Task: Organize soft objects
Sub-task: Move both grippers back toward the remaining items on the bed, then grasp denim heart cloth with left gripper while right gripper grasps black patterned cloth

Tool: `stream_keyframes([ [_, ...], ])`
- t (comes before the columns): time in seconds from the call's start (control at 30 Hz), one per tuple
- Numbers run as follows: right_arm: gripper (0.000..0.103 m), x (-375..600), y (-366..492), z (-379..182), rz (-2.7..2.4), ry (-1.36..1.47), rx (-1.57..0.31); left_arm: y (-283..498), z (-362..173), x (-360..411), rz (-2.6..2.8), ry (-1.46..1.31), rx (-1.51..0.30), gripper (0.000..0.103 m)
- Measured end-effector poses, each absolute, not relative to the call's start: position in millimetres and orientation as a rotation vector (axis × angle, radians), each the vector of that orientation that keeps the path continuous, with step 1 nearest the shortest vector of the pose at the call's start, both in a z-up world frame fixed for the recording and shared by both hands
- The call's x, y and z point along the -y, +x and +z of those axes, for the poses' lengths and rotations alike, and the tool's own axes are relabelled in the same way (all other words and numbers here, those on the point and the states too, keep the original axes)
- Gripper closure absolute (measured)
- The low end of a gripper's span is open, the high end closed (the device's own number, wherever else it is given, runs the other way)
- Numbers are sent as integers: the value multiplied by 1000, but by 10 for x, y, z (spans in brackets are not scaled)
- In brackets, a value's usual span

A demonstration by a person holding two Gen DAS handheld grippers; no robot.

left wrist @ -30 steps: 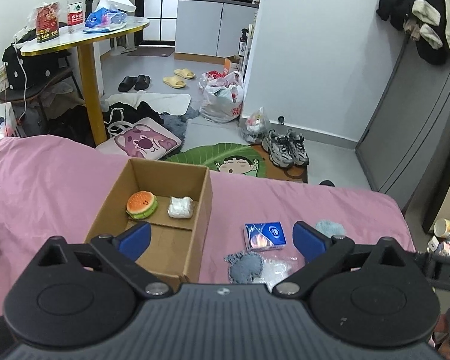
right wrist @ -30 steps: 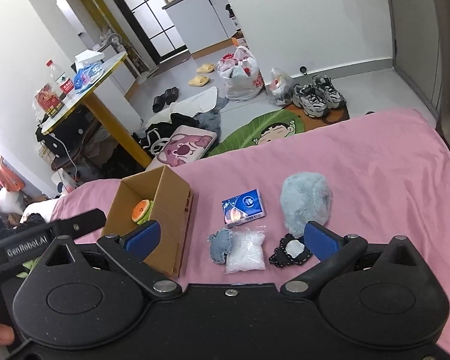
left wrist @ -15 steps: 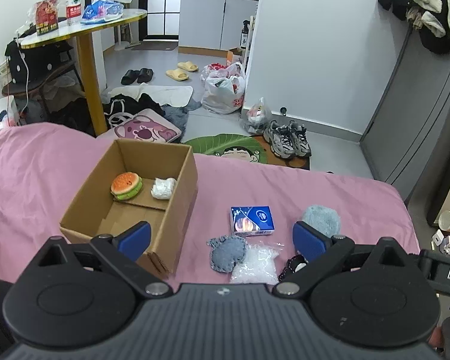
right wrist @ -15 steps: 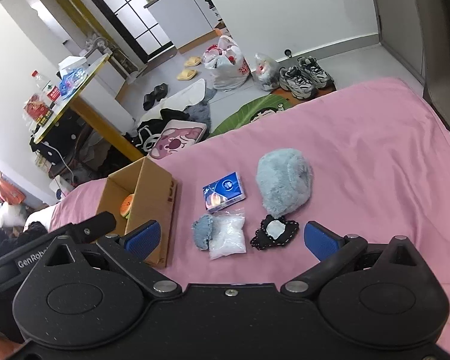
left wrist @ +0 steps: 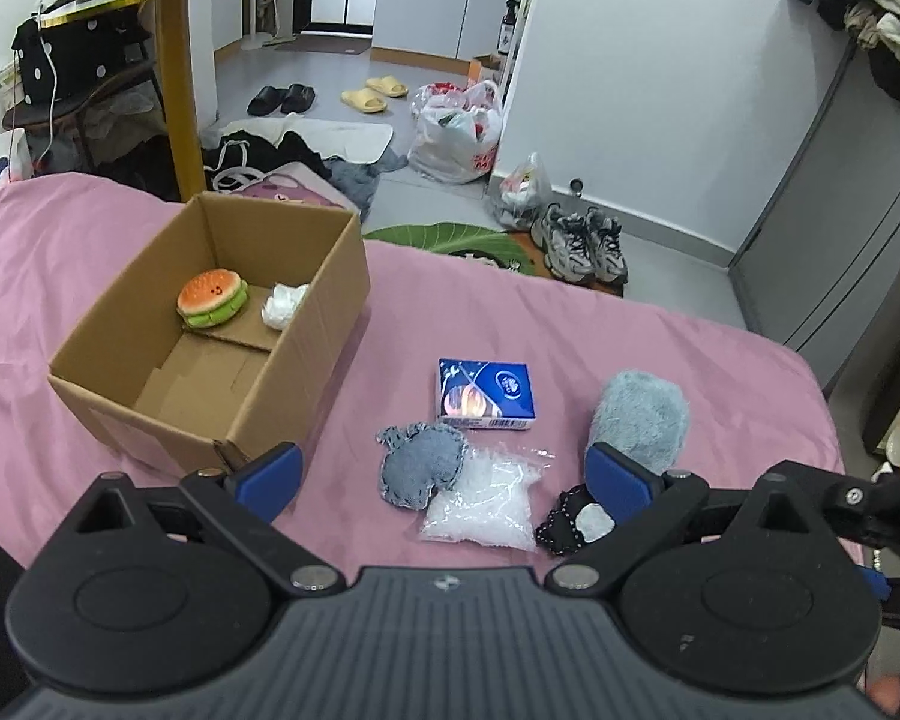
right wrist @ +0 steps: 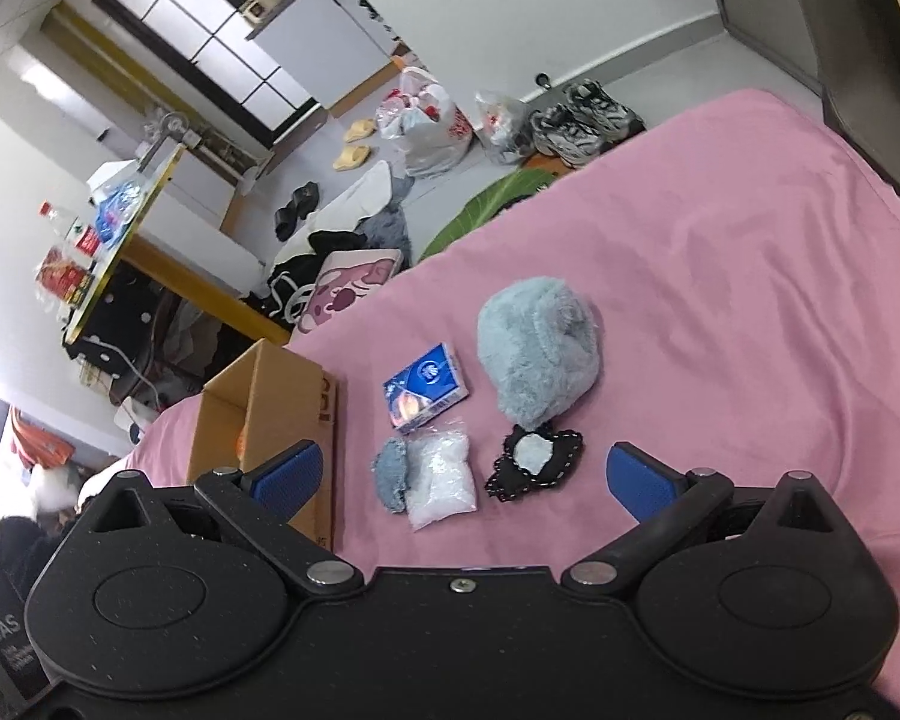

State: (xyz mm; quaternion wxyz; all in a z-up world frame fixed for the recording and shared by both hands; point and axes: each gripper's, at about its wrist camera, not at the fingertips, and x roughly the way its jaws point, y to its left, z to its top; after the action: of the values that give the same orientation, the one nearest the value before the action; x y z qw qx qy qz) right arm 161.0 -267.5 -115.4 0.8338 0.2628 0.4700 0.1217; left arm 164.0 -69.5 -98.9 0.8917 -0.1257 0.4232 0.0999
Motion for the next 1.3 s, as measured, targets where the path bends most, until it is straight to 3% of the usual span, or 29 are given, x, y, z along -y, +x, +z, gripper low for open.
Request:
stream_keyframes([
  [0.07,1,2697,1648,-1230,254,574,-1015,1684,-1050,694,221,-260,-883,3],
  [0.5,27,2599,1942,-1717,261,626,-1160,2037,-1488,634,281,-295,-931,11],
  [0.93,30,2433,2272,-2148,229,597,-1260,2249,-1966,445,389,-379,-992,29],
  [1.2,30,2358,2346,-2278,209,560,-1296,2282,-2086,404,429,-443,-1002,30],
  [1.3,30,2316,2357,-2278,219,529,-1289,2257,-2124,353,447,-482,-1000,41],
])
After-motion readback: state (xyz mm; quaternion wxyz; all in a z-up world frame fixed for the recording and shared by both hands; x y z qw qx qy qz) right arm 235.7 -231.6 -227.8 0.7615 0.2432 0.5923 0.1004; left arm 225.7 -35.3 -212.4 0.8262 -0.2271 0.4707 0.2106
